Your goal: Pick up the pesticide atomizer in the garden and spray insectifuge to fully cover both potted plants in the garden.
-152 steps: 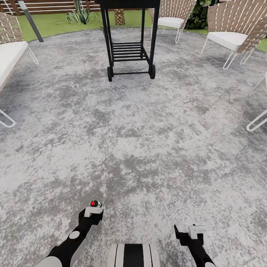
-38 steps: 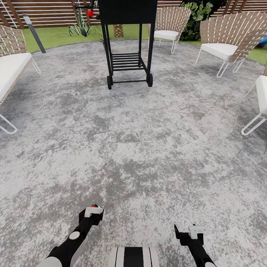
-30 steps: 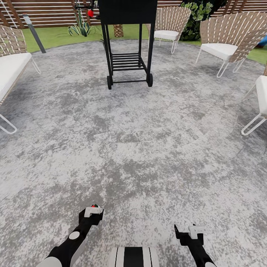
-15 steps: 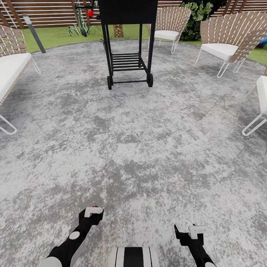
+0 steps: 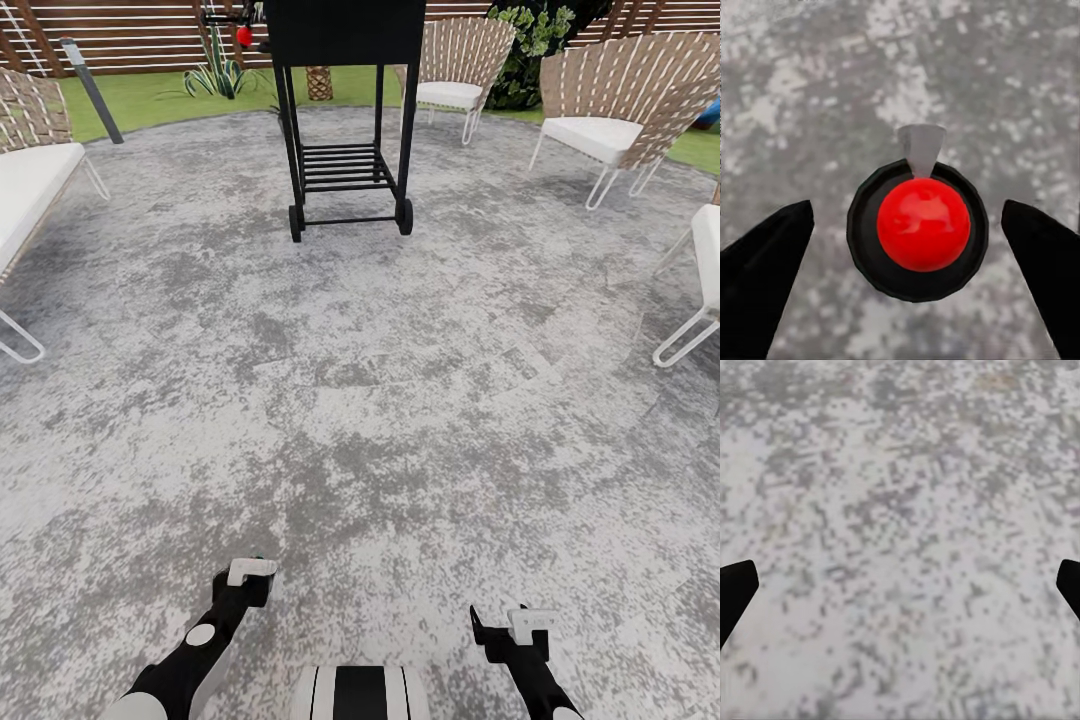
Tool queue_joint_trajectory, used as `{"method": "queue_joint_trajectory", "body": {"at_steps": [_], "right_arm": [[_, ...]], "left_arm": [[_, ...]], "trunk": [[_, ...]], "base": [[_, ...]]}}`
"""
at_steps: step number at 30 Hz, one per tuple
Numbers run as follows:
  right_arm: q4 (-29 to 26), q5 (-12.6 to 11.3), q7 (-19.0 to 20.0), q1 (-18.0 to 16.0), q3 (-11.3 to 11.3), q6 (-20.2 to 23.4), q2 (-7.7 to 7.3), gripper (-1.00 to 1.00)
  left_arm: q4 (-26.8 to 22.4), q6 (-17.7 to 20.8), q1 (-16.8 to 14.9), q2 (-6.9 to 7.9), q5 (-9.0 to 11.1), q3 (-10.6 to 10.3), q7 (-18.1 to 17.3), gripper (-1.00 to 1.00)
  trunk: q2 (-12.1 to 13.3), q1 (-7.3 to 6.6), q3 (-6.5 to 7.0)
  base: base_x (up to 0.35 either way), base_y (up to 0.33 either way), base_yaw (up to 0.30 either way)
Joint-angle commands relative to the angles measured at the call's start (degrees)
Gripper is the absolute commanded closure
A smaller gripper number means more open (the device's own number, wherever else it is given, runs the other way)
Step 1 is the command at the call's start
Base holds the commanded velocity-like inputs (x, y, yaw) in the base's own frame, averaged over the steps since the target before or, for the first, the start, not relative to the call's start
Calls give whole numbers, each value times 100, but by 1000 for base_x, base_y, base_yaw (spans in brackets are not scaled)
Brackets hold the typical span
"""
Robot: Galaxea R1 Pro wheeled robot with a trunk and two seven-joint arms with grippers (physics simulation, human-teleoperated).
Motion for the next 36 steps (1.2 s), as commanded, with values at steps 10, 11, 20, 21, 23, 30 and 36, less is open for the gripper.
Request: {"method": "queue_joint_trajectory", "body": {"at_steps": [10,11,20,21,23,30,36], "right_arm": [[1,2,-12,-2,0,-17,0,-100],[1,2,-13,-2,-1,-17,0,-100],[-3,2,-10,-2,-7,-17,0,-100],[-3,2,-8,-2,-8,-17,0,-100],[-3,2,-6,-2,-5,-17,0,-100],[-12,2,0,-2,-6,-17,0,-100],[-12,2,3,-2,0,-17,0,-100]], "left_arm": [[5,-19,-3,5,-1,-16,3,100],[5,-19,-3,5,-1,-16,3,100],[-4,-19,-3,1,-1,-16,0,100],[-4,-19,-3,-1,-1,-16,1,100],[-4,-19,-3,-3,-1,-16,1,100],[-4,-16,-3,-4,-1,-16,-5,100],[-4,-11,-3,-4,-1,-16,-6,100]], "trunk": [[-1,-1,-3],[-1,-1,-3],[-1,-1,-3],[-1,-1,-3],[-1,-1,-3],[6,-14,108],[14,-29,241]], "base": [[0,0,0],[0,0,0],[0,0,0],[0,0,0],[0,0,0],[0,0,0],[0,0,0]]}}
